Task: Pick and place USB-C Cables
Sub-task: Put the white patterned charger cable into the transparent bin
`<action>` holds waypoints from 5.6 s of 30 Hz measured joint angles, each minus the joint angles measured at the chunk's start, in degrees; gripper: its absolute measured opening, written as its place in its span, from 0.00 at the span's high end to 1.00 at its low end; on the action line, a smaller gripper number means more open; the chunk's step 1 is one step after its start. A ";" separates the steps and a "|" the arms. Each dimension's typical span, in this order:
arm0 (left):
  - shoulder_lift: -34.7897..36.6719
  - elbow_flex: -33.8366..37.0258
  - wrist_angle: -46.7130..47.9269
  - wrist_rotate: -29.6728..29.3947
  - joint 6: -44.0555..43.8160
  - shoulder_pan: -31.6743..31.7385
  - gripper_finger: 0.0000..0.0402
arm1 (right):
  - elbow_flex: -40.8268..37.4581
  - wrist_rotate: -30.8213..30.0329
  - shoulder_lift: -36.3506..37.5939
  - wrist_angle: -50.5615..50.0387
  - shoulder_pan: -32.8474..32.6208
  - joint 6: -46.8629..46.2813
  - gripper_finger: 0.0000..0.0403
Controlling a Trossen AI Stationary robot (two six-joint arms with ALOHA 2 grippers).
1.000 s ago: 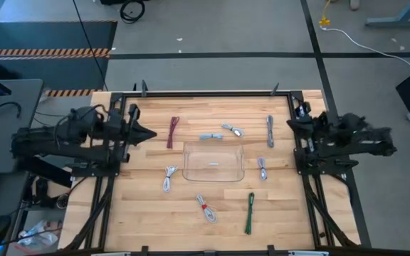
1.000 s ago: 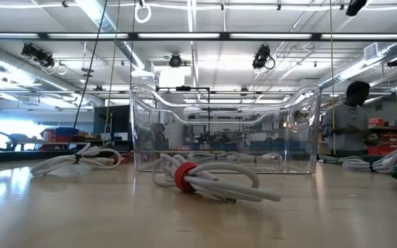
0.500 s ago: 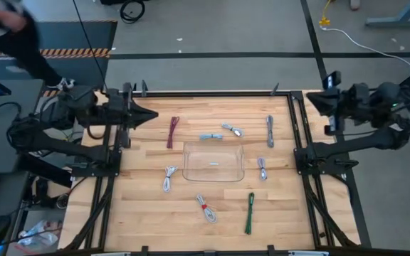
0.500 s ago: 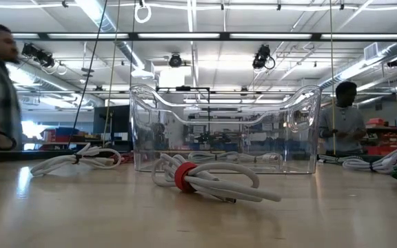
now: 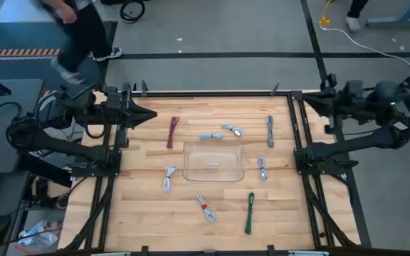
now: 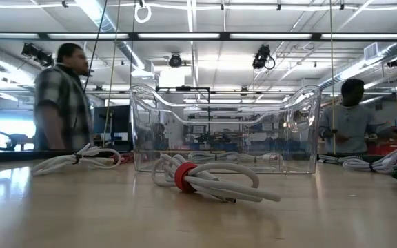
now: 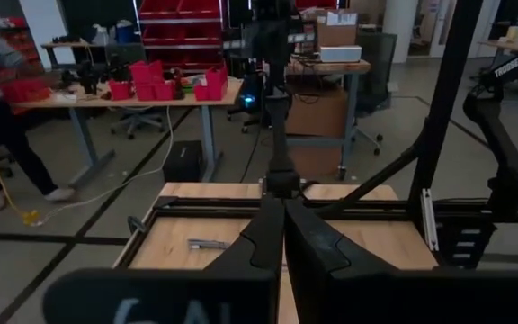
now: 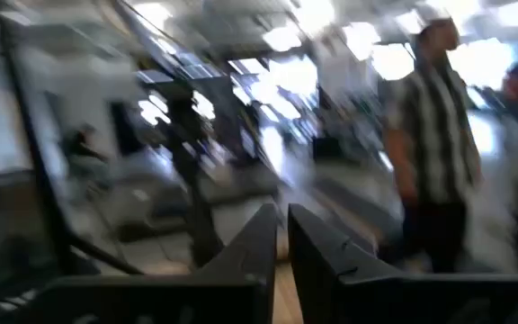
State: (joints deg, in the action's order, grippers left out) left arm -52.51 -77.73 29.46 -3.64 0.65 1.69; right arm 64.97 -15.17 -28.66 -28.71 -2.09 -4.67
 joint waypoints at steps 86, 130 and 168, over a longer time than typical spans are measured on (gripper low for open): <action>0.00 0.00 3.77 -1.73 1.57 0.00 0.95 | -29.64 15.22 -39.96 -15.79 43.25 -30.09 0.52; 0.00 0.00 3.79 -1.73 0.73 0.00 0.95 | -21.57 19.92 -40.24 -11.47 40.65 -26.63 0.95; -19.14 0.04 -25.77 7.40 -0.06 4.64 0.49 | 4.09 27.42 -38.97 21.85 4.16 -13.22 0.95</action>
State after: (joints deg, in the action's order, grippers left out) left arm -71.65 -77.70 3.69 3.76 0.59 6.34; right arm 69.06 12.25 -67.63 -6.86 2.07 -17.89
